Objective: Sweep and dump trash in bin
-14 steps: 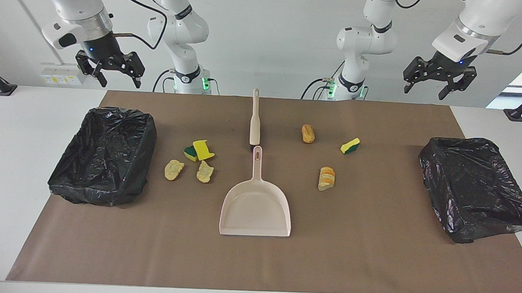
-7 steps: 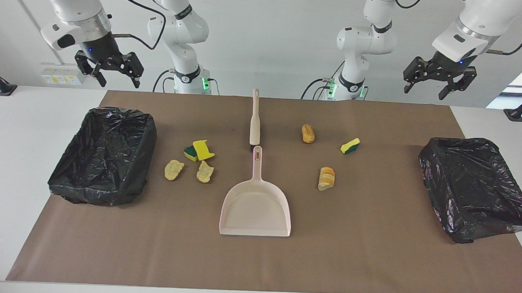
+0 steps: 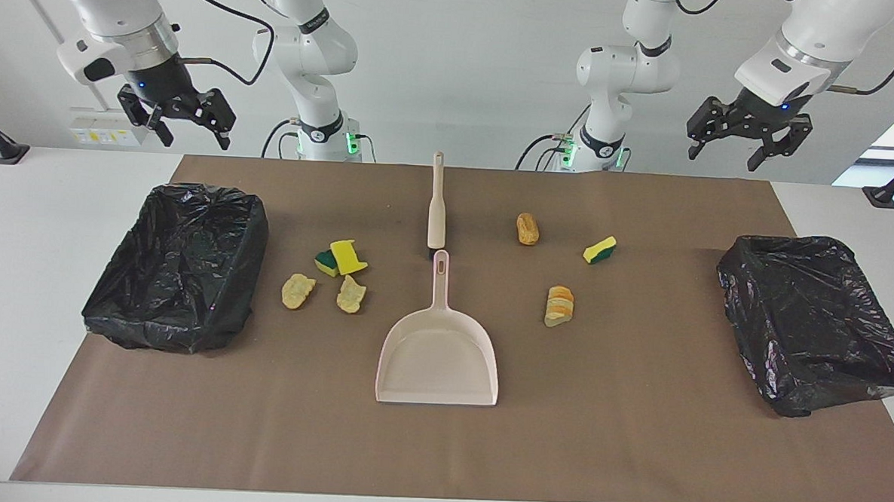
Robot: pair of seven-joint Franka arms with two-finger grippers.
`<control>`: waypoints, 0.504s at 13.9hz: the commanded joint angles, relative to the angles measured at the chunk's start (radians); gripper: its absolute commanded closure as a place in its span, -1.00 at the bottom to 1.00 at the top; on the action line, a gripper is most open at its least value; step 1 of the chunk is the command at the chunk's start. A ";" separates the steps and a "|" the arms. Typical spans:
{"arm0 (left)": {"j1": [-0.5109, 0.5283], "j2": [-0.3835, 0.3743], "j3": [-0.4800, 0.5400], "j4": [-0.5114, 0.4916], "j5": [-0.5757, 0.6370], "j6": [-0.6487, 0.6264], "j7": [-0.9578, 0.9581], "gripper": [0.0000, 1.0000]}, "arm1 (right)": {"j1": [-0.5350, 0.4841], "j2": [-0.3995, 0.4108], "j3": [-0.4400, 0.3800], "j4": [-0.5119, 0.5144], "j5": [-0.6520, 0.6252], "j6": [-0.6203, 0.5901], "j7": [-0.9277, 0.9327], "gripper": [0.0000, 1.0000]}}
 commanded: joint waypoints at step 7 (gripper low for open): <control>-0.252 -0.281 0.002 -0.420 -0.026 0.120 -0.196 -1.00 | -0.012 -0.016 0.006 -0.017 -0.002 -0.005 -0.017 -1.00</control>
